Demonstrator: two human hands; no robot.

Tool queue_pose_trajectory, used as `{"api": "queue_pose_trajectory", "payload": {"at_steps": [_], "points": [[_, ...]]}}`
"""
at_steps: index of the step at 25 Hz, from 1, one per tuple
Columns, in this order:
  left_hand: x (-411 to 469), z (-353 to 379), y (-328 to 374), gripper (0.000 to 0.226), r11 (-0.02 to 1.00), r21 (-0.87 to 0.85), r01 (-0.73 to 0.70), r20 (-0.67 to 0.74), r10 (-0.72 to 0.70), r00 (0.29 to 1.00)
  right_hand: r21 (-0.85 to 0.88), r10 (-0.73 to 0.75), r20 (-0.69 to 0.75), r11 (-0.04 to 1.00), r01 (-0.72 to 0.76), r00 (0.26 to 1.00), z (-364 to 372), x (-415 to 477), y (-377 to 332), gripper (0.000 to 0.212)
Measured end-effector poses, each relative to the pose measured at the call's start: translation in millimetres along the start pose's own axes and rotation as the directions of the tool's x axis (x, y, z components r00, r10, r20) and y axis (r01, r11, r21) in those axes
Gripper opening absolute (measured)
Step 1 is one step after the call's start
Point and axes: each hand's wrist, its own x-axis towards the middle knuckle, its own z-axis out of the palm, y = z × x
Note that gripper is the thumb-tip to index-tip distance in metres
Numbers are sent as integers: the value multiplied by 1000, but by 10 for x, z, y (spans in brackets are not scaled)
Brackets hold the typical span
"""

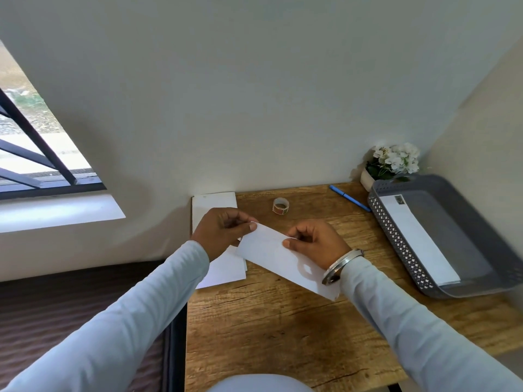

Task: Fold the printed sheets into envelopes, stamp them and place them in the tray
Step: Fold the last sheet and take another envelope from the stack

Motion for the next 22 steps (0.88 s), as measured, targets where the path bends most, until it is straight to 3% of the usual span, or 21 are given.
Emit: {"api": "queue_pose_trajectory", "payload": {"at_steps": [9,12,15,17,20,22], "points": [[121,-85,-124,9,999,14,-29,-120,30,992,-7,34,-15,999,-34,999,-12,116,73,20],[114,-289,-347,9,972,231,-51,-128,83,988,-24,72,-65,997,-73,995,-30,121,159,11],[-56,-400,-607,8,808,588,-32,96,-30,995,0,115,-87,993,-116,990,2,100,232,8],[-178,-364,-725,37,636,770,-46,176,-143,974,-1,124,-97,992,-125,987,50,77,242,7],[-253,-256,-820,68,436,893,-116,207,-169,964,3,126,-90,992,-126,988,111,62,245,6],[-265,-227,-854,67,418,902,-106,186,-156,970,-3,126,-81,992,-127,989,129,50,233,5]]}}
